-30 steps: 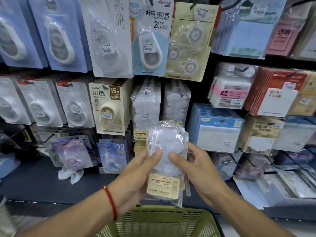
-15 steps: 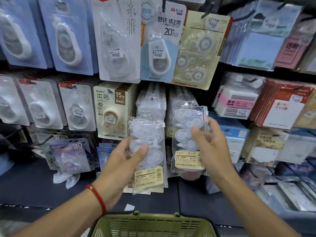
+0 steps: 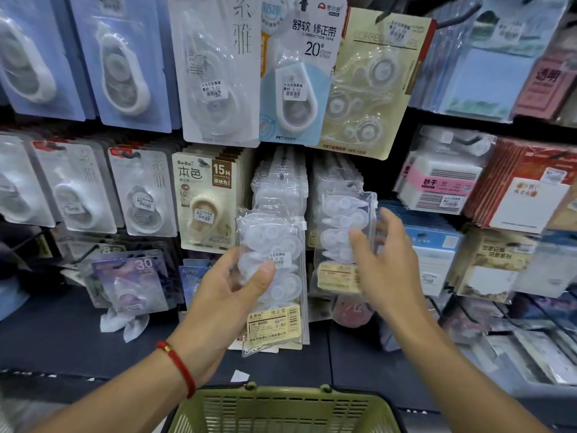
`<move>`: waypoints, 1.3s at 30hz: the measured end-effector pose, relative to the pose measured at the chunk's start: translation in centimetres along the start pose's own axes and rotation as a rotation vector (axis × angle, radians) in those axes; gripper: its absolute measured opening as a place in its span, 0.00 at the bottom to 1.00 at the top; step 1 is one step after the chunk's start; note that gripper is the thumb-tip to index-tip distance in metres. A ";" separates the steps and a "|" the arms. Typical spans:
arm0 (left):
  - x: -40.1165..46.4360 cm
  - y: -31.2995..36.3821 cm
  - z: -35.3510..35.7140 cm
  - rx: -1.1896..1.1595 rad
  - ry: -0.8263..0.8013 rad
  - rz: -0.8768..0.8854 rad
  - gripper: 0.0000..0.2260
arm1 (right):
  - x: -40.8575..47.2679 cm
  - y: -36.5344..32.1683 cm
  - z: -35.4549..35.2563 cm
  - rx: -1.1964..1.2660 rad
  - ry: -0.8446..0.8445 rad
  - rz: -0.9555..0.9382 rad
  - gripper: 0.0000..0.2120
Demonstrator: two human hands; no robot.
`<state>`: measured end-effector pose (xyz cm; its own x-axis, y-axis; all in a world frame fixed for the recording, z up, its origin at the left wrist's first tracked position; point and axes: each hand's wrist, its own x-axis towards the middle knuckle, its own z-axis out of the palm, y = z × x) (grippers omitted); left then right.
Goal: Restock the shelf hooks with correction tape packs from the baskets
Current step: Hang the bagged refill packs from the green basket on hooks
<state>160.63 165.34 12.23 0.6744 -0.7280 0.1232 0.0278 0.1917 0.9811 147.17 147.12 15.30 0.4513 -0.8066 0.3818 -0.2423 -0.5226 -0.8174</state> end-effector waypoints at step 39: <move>0.0 0.2 0.4 0.029 0.019 -0.047 0.17 | -2.4 0.5 -0.6 0.001 -0.006 -0.108 0.11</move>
<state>160.30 165.10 12.44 0.6864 -0.7235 0.0742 0.0388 0.1383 0.9896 145.44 148.65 14.26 0.4803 -0.7439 0.4647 -0.1911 -0.6058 -0.7723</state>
